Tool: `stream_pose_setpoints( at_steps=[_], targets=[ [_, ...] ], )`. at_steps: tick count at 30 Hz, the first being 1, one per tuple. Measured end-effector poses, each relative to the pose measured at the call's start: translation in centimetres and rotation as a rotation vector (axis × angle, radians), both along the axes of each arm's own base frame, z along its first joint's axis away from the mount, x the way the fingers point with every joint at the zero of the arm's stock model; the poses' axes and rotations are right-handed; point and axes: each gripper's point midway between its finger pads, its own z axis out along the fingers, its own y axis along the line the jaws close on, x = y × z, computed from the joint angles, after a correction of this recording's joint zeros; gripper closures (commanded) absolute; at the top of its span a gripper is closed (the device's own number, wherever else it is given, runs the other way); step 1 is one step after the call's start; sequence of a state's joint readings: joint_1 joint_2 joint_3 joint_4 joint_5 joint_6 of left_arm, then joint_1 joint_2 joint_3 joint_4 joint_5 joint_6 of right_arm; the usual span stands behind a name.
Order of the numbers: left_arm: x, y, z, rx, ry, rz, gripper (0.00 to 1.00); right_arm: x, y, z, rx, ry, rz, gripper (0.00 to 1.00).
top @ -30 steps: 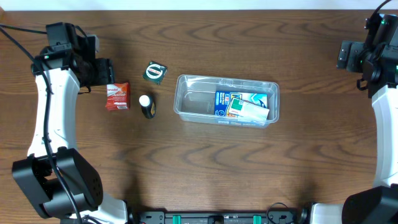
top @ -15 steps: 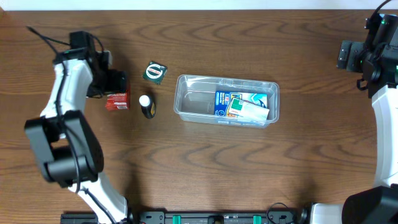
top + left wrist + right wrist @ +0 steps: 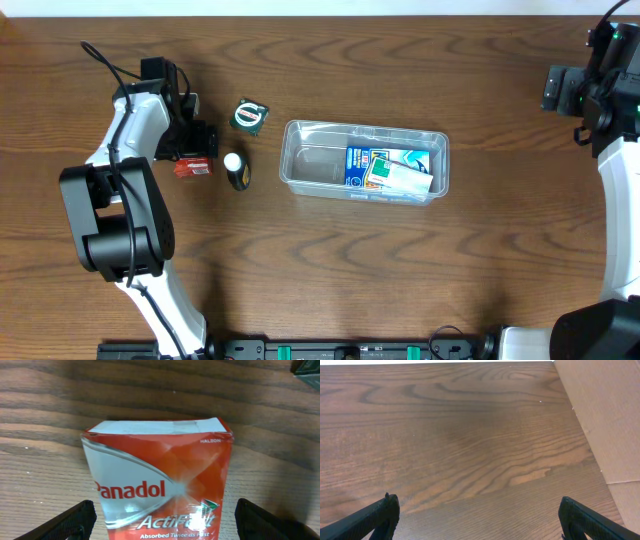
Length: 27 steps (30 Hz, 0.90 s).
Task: Pack container
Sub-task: 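Close the left gripper on the red box and lift it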
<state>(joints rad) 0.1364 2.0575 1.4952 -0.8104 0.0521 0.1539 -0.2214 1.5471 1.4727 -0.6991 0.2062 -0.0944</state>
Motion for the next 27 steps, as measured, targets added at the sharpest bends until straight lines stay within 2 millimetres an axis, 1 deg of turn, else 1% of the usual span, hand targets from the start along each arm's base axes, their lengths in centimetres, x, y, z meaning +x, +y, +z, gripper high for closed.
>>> stream_pose_setpoints(
  at_steps=[12,20,26,27],
  targets=[
    [0.13,0.14,0.00,0.007,-0.006,0.007,0.11,0.00,0.00,0.00,0.000,0.000,0.000,0.01],
    [-0.14,0.09,-0.79,-0.002,0.014,0.058,0.11,0.00,0.00,0.00,0.000,0.000,0.000,0.01],
    [-0.15,0.08,-0.80,-0.007,0.013,0.103,0.12,0.00,0.00,0.00,0.000,0.000,0.000,0.01],
    [-0.15,0.08,-0.80,-0.007,0.013,0.105,0.13,0.00,0.00,0.00,0.000,0.000,0.000,0.01]
  ],
)
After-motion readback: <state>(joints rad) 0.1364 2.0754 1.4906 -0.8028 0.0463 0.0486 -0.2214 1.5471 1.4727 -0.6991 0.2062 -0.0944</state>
